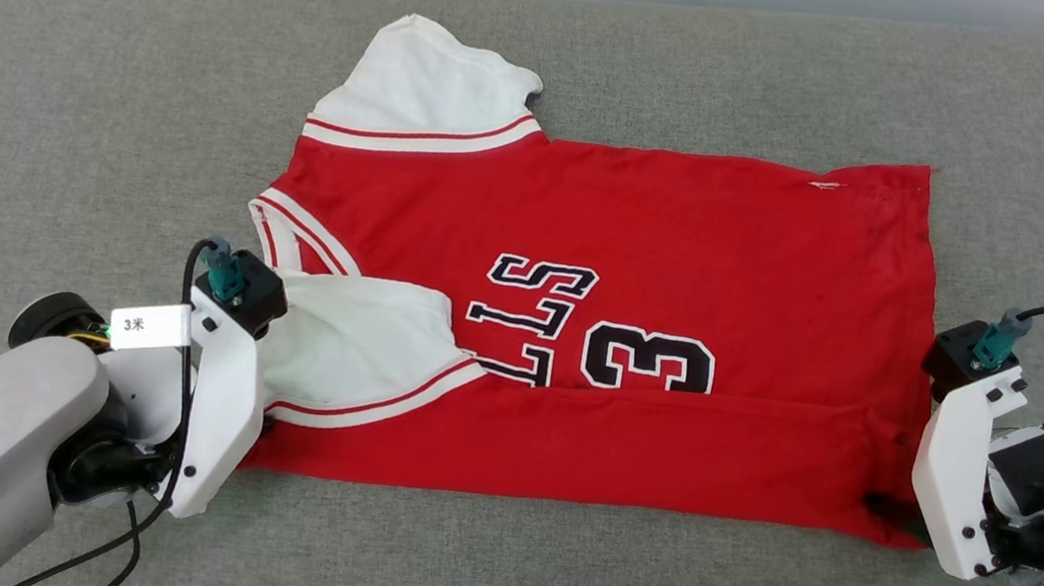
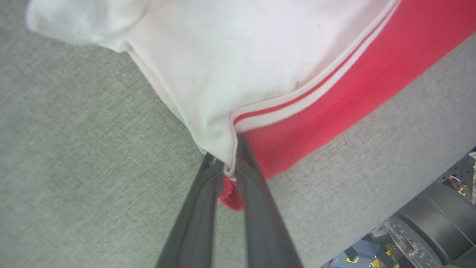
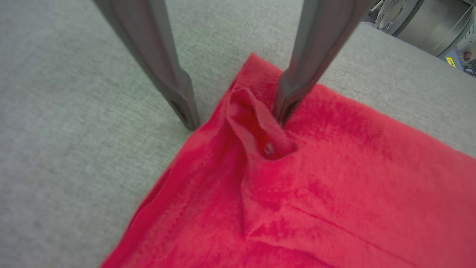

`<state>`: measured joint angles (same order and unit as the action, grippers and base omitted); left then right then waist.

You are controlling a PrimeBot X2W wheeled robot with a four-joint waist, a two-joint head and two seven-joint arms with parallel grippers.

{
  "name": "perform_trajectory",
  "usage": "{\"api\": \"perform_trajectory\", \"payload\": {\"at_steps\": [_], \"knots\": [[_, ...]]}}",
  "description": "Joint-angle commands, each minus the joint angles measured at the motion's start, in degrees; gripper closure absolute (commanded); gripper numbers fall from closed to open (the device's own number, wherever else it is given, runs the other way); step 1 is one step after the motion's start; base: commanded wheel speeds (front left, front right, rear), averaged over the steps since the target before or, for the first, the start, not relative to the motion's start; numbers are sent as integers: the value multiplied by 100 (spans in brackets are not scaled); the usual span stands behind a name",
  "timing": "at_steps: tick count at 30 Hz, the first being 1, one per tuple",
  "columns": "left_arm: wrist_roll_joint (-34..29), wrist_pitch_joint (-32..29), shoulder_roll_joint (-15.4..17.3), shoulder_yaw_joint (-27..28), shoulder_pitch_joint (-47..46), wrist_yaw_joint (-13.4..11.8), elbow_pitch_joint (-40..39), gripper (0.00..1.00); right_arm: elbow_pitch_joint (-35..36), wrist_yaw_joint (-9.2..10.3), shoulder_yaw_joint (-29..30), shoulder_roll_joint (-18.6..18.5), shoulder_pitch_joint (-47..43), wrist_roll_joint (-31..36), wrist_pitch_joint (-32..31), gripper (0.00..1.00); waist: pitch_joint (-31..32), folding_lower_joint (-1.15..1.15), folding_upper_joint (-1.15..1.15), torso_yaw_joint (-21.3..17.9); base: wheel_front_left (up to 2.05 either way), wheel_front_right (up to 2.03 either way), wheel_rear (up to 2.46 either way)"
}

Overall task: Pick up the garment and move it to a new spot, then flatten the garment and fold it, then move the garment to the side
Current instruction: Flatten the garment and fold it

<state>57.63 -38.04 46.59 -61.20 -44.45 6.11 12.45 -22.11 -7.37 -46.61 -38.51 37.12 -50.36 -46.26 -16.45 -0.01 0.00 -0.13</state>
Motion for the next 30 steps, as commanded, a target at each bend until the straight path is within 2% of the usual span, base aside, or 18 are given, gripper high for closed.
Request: {"api": "perform_trajectory", "payload": {"at_steps": [1,3,4,6,14,24,27,30], "knots": [[-38,48,-48,-24,-2,-7,-8,100,-108,-21,-290,369,-474,-63,2,0,-10,1,0,-1,0,0,0],[-34,55,-38,-34,27,-5,-8,100,-121,-22,-316,445,-477,-86,187,0,-7,1,0,-12,0,0,0],[-25,60,-34,-41,58,-6,-1,100,-101,-22,-310,445,-442,-88,302,51,14,1,0,-25,0,0,0],[17,89,-27,-50,124,-2,12,100,-37,-21,-263,365,-320,-81,540,100,87,1,0,-43,0,0,0],[132,221,256,-58,418,6,-202,100,655,-10,-250,-430,-143,-142,1081,100,575,1,0,-121,0,0,0],[306,323,734,-205,1127,-264,-1074,100,1525,-9,-153,-1420,-788,-452,1087,100,893,1,0,-100,0,0,0],[372,374,768,-247,1313,-367,-1219,100,1566,-9,-70,-1505,-1071,-527,1023,100,892,1,0,-107,0,0,0],[380,410,732,-287,1421,-431,-1218,100,1460,-8,-28,-1404,-1272,-532,940,100,852,1,0,-122,0,0,0]]}}
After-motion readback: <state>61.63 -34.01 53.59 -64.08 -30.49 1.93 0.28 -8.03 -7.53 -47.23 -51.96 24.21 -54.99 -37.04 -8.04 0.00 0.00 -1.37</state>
